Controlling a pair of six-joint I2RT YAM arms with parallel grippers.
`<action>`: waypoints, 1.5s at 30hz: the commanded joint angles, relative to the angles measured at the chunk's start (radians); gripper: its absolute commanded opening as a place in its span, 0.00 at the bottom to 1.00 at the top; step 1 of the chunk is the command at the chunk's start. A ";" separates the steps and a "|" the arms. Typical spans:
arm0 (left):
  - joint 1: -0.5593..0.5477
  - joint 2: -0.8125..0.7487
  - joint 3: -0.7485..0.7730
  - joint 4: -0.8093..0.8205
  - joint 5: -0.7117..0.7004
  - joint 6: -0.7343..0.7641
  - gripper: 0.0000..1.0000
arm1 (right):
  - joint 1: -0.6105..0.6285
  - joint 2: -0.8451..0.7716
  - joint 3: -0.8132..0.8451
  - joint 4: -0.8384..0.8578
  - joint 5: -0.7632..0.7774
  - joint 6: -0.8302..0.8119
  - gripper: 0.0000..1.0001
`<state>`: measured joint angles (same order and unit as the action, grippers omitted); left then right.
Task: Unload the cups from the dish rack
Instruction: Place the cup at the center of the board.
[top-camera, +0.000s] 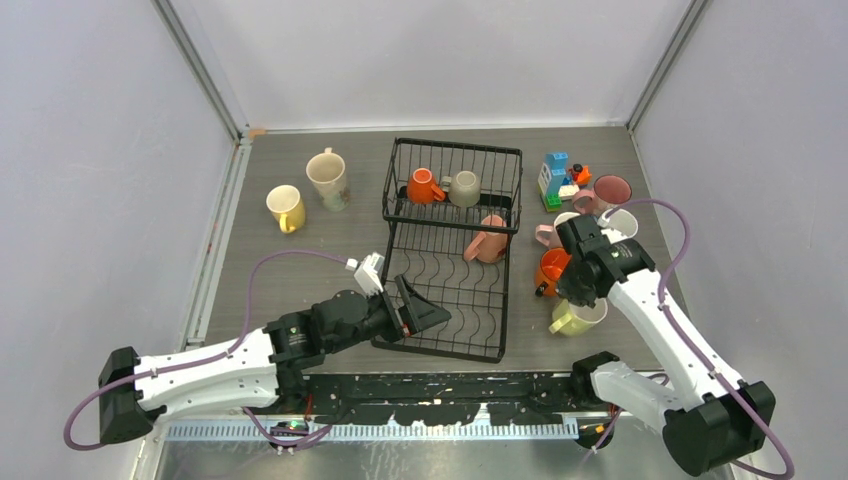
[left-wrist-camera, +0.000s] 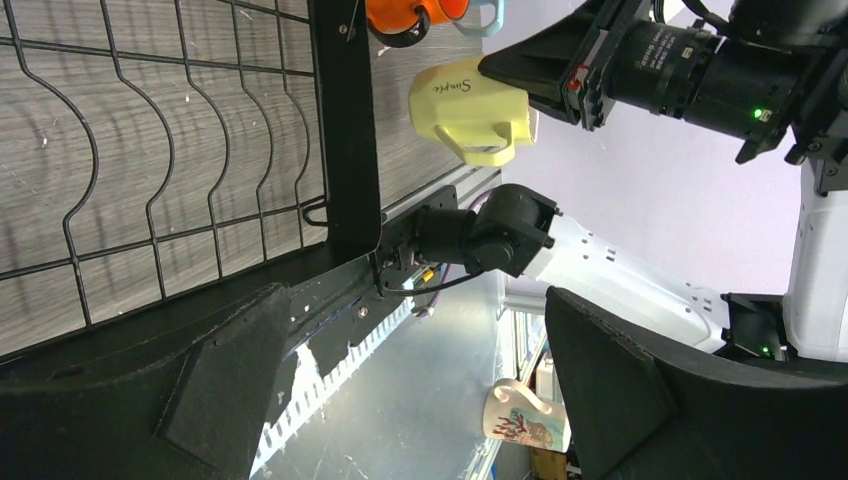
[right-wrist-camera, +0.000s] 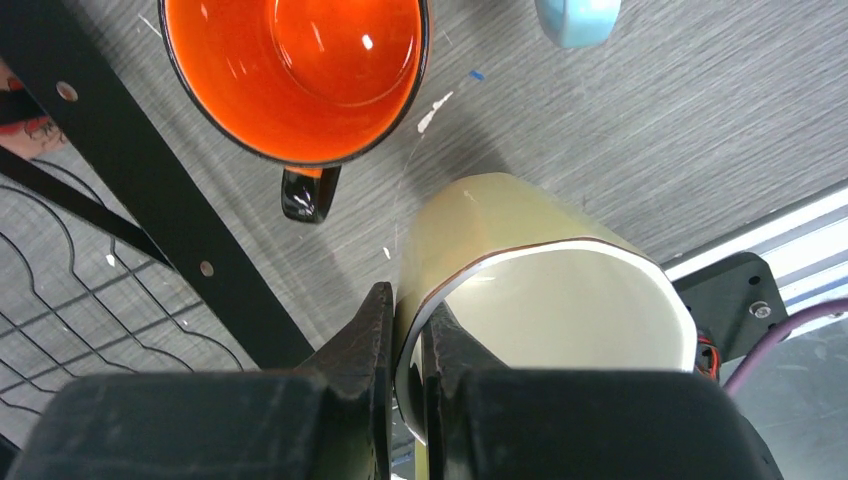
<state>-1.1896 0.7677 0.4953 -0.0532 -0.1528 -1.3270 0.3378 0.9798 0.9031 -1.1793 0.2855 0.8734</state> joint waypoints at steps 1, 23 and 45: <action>0.003 -0.018 0.001 -0.004 -0.005 0.004 1.00 | -0.048 0.015 0.008 0.076 -0.007 -0.047 0.01; 0.003 -0.001 -0.008 0.020 0.012 0.003 1.00 | -0.116 0.091 -0.068 0.234 0.116 -0.023 0.00; 0.003 0.011 -0.014 0.020 0.012 0.018 1.00 | -0.117 0.057 -0.070 0.209 0.101 -0.008 0.43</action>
<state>-1.1896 0.7792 0.4858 -0.0574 -0.1452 -1.3266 0.2249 1.0779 0.8104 -0.9737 0.3576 0.8513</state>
